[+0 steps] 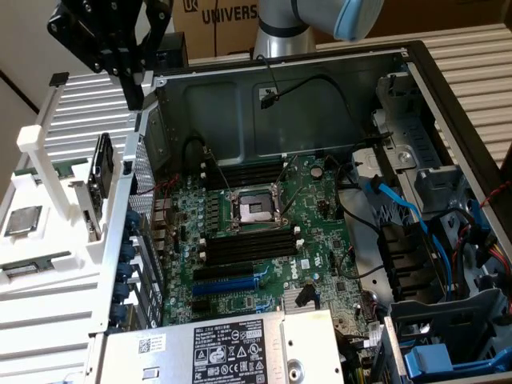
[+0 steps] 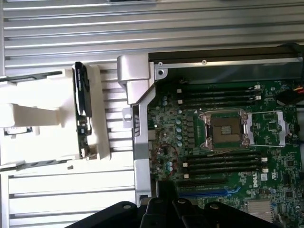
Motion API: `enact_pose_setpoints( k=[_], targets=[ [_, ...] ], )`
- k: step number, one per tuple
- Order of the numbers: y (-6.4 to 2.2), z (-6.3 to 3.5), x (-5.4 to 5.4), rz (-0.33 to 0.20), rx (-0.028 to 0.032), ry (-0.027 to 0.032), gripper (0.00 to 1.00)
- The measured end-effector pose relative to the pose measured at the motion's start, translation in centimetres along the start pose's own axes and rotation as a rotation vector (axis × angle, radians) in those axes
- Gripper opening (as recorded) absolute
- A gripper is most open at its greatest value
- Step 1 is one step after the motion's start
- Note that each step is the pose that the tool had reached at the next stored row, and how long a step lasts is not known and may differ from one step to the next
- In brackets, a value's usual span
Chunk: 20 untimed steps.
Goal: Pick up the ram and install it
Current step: 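Reach for the ram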
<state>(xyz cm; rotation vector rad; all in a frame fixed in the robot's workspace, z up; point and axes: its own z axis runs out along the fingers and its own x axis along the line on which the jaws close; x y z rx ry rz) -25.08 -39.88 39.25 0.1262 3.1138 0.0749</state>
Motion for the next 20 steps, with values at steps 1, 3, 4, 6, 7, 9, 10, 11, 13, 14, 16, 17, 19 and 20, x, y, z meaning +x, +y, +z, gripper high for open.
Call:
enact_pose_setpoints(
  k=[1, 3, 4, 6, 7, 9, 10, 11, 13, 14, 16, 17, 19, 20],
  targets=[
    [-0.04, -0.01, 0.5, 0.000, 0.0000, 0.0001, 0.10],
    [-0.11, -0.04, 1.4, 0.000, 0.0000, 0.0001, 0.10],
    [-0.14, -0.05, 1.8, 0.000, 0.0000, 0.0001, 0.10],
    [-0.22, -0.07, 2.7, 0.000, 0.0000, 0.0001, 0.10],
    [-0.26, -0.09, 3.2, 0.000, 0.0000, 0.0001, 0.10],
    [-0.33, -0.12, 4.1, 0.000, 0.0001, 0.0002, 0.10],
    [-0.37, -0.12, 4.6, 0.000, 0.0000, 0.0001, 0.10],
    [-0.41, -0.14, 5.0, 0.000, 0.0000, 0.0001, 0.10],
    [-0.48, -0.18, 5.9, 0.000, 0.0001, 0.0003, 0.10],
    [-0.51, -0.19, 6.4, 0.000, 0.0001, 0.0004, 0.10],
    [-0.59, -0.21, 7.3, 0.000, 0.0000, 0.0008, 0.10],
    [-0.62, -0.23, 7.7, 0.000, 0.0001, 0.0011, 0.10],
    [-0.70, -0.26, 8.7, 0.000, 0.0002, 0.0014, 0.10],
    [-0.73, -0.27, 9.1, 0.000, 0.0001, 0.0014, 0.10]
  ],
)
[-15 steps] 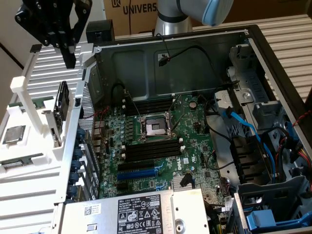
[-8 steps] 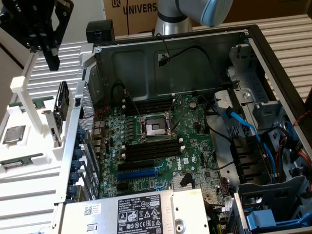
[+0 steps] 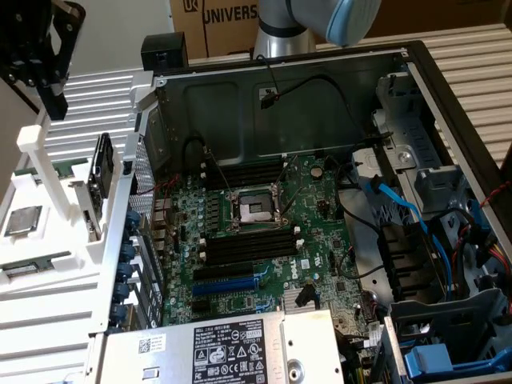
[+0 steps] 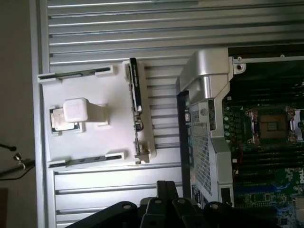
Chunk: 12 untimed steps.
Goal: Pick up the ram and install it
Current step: 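Reach for the ram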
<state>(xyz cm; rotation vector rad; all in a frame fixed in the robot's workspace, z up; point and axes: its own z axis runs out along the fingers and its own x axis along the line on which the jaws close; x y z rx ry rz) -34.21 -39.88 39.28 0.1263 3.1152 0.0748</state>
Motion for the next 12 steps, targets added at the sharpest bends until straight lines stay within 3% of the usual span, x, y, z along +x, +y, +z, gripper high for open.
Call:
enact_pose_setpoints(
  k=[12],
  targets=[
    [-0.44, -0.14, 5.5, 0.000, 0.0000, 0.0005, 0.10]
  ],
)
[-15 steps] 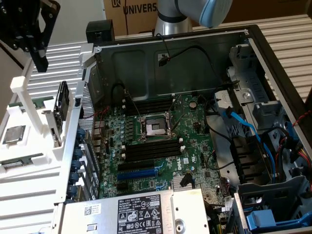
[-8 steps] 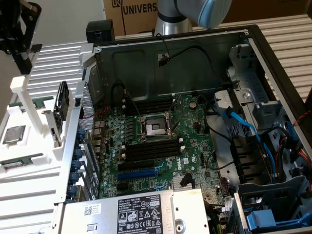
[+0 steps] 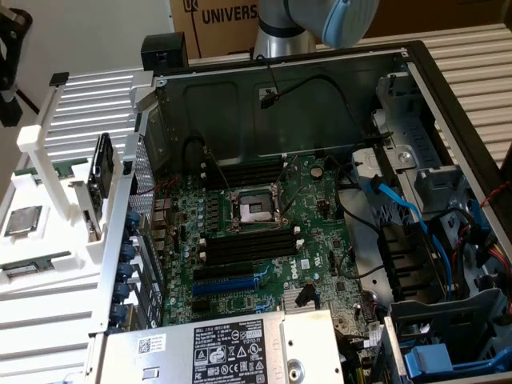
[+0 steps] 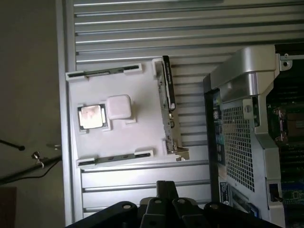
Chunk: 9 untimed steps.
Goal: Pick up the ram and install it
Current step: 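Reach for the ram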
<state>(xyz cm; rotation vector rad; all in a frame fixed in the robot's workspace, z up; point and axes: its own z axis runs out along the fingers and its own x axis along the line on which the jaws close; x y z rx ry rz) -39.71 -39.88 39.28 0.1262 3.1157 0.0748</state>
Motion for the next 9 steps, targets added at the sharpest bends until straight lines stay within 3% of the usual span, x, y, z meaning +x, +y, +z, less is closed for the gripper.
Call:
enact_pose_setpoints(
  k=[9],
  targets=[
    [0.34, -0.07, 4.1, 0.000, 0.0004, 0.0044, 0.10]
  ],
)
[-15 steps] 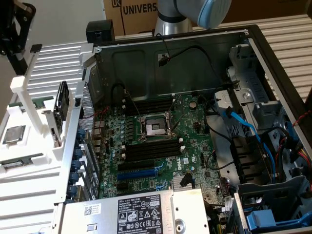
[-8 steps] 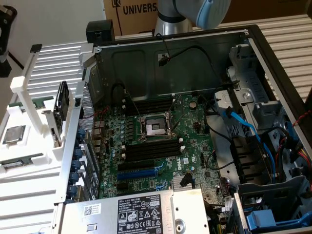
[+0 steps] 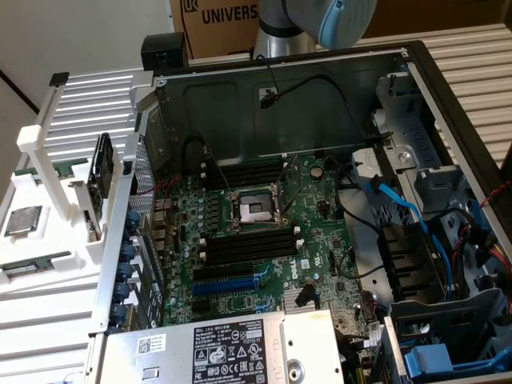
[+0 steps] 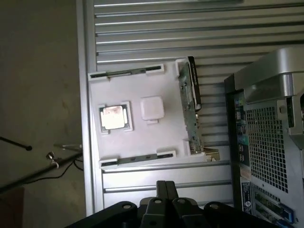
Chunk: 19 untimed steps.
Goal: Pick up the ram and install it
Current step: 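Reach for the ram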
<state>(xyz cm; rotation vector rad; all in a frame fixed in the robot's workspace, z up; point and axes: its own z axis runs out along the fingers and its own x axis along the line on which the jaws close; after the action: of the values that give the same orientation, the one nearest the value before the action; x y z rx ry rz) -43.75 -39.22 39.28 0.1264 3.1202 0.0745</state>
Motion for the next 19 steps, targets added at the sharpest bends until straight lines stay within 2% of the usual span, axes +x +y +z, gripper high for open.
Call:
enact_pose_setpoints(
  k=[1, 4, 15, 19],
  targets=[
    [0.30, 0.01, 0.7, 0.000, 0.0000, 0.0008, 0.10],
    [0.91, 0.02, 1.6, -0.001, 0.0001, 0.0013, 0.10],
    [1.07, 0.03, 1.8, -0.003, 0.0001, 0.0024, 0.10],
    [1.63, 0.04, 2.5, -0.005, 0.0003, 0.0026, 0.10]
  ],
)
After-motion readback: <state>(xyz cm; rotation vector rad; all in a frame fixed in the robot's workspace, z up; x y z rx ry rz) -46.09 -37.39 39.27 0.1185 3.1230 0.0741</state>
